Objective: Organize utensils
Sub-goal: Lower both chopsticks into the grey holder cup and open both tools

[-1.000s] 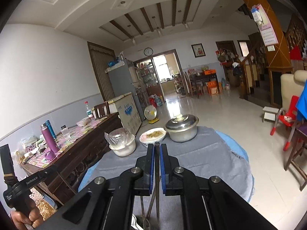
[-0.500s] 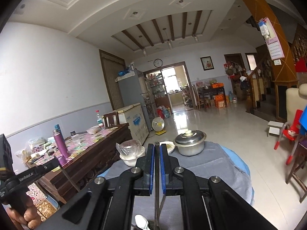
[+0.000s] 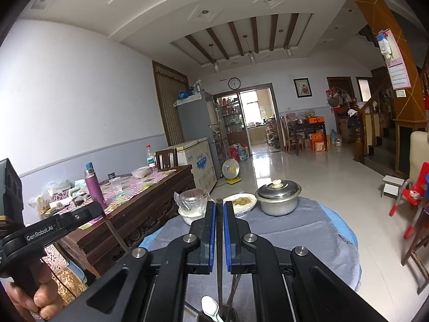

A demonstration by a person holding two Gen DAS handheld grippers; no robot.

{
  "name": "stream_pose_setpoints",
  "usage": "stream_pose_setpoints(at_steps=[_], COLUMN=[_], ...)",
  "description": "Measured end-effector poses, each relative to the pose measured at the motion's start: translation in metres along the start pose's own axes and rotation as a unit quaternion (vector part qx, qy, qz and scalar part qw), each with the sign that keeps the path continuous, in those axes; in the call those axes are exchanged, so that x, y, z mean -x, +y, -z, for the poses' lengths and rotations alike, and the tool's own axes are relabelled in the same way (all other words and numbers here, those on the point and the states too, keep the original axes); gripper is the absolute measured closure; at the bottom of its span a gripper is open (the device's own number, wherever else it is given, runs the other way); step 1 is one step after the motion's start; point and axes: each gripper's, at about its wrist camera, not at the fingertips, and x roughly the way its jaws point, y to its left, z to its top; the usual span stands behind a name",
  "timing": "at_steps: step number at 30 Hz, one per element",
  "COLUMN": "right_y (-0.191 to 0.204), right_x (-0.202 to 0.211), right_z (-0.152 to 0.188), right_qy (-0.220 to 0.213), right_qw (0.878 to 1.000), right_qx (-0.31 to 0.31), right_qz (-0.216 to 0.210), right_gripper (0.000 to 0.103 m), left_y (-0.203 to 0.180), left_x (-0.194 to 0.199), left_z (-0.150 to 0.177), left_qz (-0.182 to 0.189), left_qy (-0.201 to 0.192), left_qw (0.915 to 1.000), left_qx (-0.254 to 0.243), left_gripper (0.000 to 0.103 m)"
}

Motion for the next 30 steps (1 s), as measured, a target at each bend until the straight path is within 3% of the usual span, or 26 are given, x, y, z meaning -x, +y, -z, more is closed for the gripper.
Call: stream_pose_setpoints(at_steps=[30], right_y=[0.001], right_x=[-0.03], right_z=[0.037], right_qy=[0.082], right_qw=[0.996], right_qx=[0.022], right_qz=[-0.006], right_gripper=[0.096], left_y=[-0.019], left_x=[-0.047], left_z=[0.032], left_qz=[-0.029], left_qy=[0.054], left_qw=[0.9974], left_qx=[-0.037], left_gripper=[0.098])
